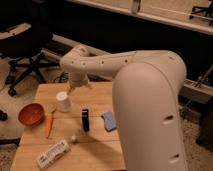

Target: Place the ceramic cup over the eraser

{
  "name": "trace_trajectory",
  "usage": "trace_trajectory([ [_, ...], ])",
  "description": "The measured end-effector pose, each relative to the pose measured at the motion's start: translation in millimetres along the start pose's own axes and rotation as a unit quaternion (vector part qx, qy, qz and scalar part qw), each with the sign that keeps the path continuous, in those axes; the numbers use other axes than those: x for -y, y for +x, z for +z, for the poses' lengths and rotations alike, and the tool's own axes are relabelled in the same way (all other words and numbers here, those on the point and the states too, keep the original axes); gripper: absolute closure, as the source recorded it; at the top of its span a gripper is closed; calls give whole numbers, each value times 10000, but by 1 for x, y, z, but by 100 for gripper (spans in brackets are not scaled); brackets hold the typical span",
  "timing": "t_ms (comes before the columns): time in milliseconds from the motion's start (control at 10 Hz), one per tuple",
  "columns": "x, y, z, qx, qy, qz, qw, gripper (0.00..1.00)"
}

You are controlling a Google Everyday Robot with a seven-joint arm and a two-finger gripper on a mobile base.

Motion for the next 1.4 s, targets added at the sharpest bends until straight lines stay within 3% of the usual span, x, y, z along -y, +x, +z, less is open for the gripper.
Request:
trace_trajectory([
  [400, -54, -17, 25, -200, -62, -553, 9983, 20],
  [700, -74, -32, 47, -244, -96, -796, 9965, 20],
  [1000, -79, -41, 70, -289, -62, -935, 9952, 20],
  [1200, -77, -41, 92, -423, 52, -975, 9943, 22],
  [1400, -72, -40, 109, -553, 169, -945, 9938, 38],
])
